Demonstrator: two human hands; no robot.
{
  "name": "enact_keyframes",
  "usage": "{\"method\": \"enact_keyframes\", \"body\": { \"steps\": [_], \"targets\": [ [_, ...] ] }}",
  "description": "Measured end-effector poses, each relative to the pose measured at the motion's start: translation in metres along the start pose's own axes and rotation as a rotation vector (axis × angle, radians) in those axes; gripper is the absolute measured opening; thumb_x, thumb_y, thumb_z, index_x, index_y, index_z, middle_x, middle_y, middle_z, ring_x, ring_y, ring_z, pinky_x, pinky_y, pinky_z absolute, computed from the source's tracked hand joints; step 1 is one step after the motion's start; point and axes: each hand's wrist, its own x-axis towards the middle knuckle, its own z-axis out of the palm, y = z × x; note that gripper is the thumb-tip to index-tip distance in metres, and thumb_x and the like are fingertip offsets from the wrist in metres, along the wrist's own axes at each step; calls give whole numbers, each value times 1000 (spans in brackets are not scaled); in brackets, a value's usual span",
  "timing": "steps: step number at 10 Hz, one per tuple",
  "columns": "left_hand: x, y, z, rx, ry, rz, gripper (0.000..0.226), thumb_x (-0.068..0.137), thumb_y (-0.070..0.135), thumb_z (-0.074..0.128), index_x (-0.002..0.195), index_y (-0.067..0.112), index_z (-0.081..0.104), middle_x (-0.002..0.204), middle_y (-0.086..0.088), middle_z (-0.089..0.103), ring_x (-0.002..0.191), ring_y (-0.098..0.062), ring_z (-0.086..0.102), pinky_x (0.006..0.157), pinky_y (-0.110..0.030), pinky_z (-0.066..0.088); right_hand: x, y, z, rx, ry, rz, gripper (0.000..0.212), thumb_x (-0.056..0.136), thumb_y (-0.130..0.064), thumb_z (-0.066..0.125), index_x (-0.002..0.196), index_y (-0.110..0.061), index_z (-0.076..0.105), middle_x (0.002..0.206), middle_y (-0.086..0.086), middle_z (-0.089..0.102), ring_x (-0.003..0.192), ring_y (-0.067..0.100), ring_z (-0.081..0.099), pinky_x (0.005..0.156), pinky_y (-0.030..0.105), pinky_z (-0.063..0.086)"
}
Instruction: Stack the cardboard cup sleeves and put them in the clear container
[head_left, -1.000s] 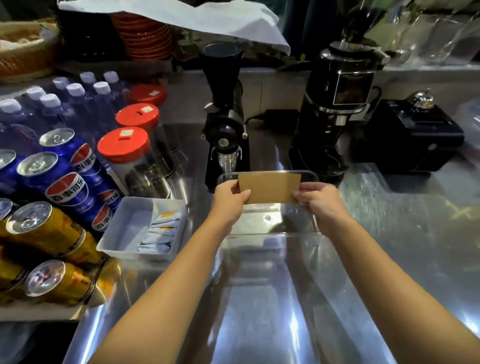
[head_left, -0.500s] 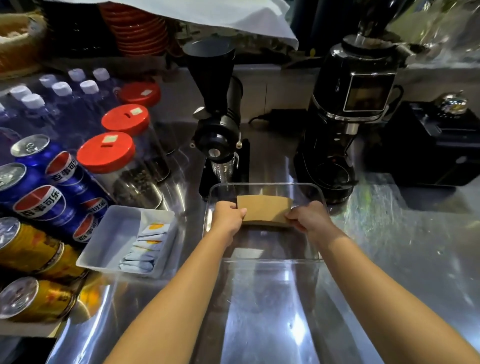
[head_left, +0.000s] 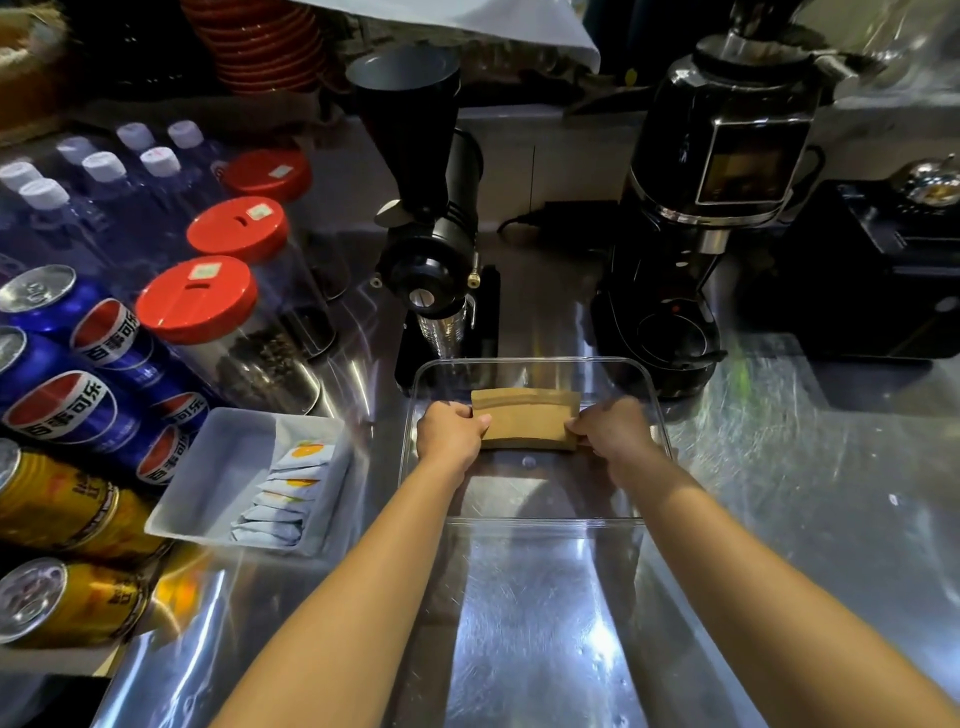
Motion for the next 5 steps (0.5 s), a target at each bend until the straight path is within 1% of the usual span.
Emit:
{"method": "enact_keyframes", "body": {
  "steps": [1, 2, 3, 4, 5],
  "targets": [
    [0, 1, 0, 10, 1, -2, 33, 81, 22, 68, 108, 4, 64, 113, -18, 67, 104, -35, 61, 92, -43, 51, -1, 1, 1, -2, 20, -3, 25, 73, -5, 70, 57, -10, 51, 76, 15, 61, 78, 28, 60, 72, 37, 48],
    [0, 2, 0, 51, 0, 9, 38, 83, 25, 66, 115, 6, 61, 117, -17, 65, 106, -33, 60, 94, -42, 49, 0, 1, 2, 5, 27, -10, 25, 74, -6, 70, 57, -11, 51, 70, 12, 60, 76, 27, 59, 68, 33, 45],
    [-2, 3, -1, -21, -26, -41, 45, 81, 24, 66, 120, 4, 54, 122, -19, 60, 109, -35, 58, 95, -45, 48, -2, -1, 0, 6, 9, -3, 19, 74, -7, 69, 62, -8, 54, 71, 13, 61, 77, 27, 59, 71, 34, 45],
    [-2, 5, -4, -27, -27, -8, 54, 83, 24, 63, 129, 5, 44, 130, -17, 55, 116, -35, 53, 99, -44, 45, -5, -1, -3, 13, -26, -53, 14, 77, -16, 67, 71, -7, 57, 71, 10, 59, 76, 27, 57, 70, 33, 43],
    [-13, 17, -15, -17, 7, 64, 66, 84, 39, 59, 137, 8, 35, 137, -14, 49, 122, -32, 48, 100, -43, 43, -14, -5, -12, -29, -46, -142, 25, 79, -24, 64, 95, -6, 59, 93, 13, 65, 81, 24, 58, 62, 30, 40]
  ]
}}
